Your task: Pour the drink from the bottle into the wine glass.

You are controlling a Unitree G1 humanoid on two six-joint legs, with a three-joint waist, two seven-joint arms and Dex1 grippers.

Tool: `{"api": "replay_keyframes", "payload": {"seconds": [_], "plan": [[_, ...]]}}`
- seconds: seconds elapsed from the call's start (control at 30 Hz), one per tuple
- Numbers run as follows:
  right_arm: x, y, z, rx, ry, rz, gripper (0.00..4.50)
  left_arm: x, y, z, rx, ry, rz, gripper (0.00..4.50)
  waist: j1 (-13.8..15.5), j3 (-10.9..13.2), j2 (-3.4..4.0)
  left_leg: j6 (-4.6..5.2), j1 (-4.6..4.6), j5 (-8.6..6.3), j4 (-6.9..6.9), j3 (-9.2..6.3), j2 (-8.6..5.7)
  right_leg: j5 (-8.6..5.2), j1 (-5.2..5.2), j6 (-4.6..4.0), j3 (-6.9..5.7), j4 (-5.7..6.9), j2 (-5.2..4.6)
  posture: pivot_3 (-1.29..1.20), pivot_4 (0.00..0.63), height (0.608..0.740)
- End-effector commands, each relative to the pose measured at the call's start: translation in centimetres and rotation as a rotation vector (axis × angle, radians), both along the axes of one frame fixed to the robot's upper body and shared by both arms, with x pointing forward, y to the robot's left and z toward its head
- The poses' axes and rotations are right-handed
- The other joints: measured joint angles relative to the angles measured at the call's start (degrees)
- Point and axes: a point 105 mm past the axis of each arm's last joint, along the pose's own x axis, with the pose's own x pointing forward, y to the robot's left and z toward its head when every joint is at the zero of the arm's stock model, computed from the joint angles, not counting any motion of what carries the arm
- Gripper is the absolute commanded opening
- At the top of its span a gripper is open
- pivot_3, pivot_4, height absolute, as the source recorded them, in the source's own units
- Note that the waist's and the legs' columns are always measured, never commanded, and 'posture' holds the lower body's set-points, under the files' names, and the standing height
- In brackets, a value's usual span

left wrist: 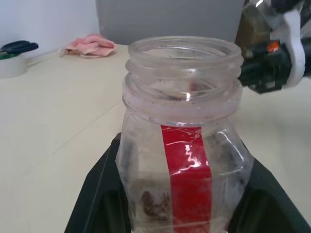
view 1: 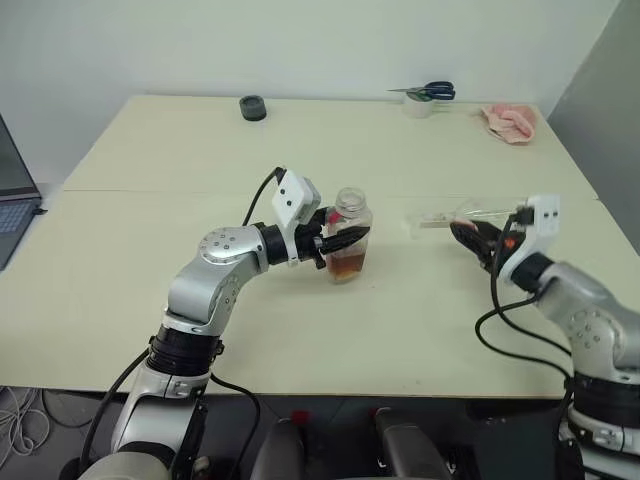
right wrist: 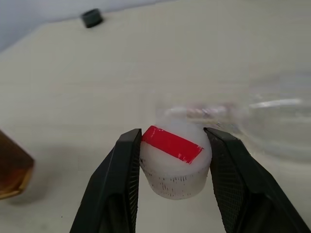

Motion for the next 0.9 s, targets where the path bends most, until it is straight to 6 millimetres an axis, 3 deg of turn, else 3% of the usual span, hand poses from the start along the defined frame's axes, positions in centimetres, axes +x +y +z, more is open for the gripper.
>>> {"api": "replay_keyframes", "payload": {"seconds": [0.03, 0.13, 0.4, 0.7, 0.77, 0.9], "plan": [[0.1, -1.7, -1.8, -0.070, 0.002, -0.108, 1.71, -0.3, -0.7, 1.9, -0.021, -0.081, -0.040, 1.82, 0.0, 0.0, 0.00, 0.00, 0.05, 0.00, 0.00, 0.01, 0.00, 0.00, 0.04, 0.02, 0.01, 0.01, 0.00, 0.00, 0.150, 0.740], [0.2, -2.1, -3.3, -0.075, 0.025, -0.129, 1.71, -0.2, -0.9, 2.0, -0.019, -0.084, -0.048, 1.82, -0.1, 0.0, 0.00, 0.00, 0.21, 0.00, -0.02, 0.05, 0.00, 0.00, 0.17, 0.04, 0.06, 0.02, 0.04, 0.00, 0.150, 0.740], [0.3, -2.1, -4.0, -0.099, 0.063, -0.058, 4.43, 0.1, -0.6, 2.1, -0.018, -0.093, -0.032, 1.82, 0.0, 0.0, 0.00, 0.00, 0.20, 0.00, -0.03, 0.05, 0.00, 0.00, 0.20, 0.05, 0.08, -0.03, 0.04, 0.00, 0.150, 0.740], [-0.3, -2.5, -2.8, -0.281, 0.093, 0.033, 4.50, 0.9, 0.6, 2.0, -0.019, -0.091, 0.020, 1.82, 0.0, 0.0, 0.00, 0.00, 0.24, 0.00, -0.02, 0.04, 0.00, -0.01, 0.26, 0.05, 0.07, -0.04, 0.04, 0.00, 0.150, 0.740], [-0.1, -1.8, -1.3, -0.280, 0.049, 0.071, 4.50, 1.3, 1.2, 2.2, -0.023, -0.093, 0.050, 1.82, 0.0, 0.0, 0.00, 0.00, 0.24, 0.00, -0.02, 0.04, 0.00, -0.01, 0.26, 0.05, 0.07, -0.04, 0.04, 0.00, 0.150, 0.740], [-0.7, 2.2, 2.5, -0.343, -0.067, 0.289, 4.50, 2.3, 3.0, 2.8, -0.077, -0.087, 0.140, 1.82, -0.4, 0.0, 0.02, 0.00, 0.27, 0.00, -0.02, 0.04, 0.02, -0.01, 0.25, 0.05, 0.08, -0.01, 0.06, 0.00, 0.150, 0.740]]}}
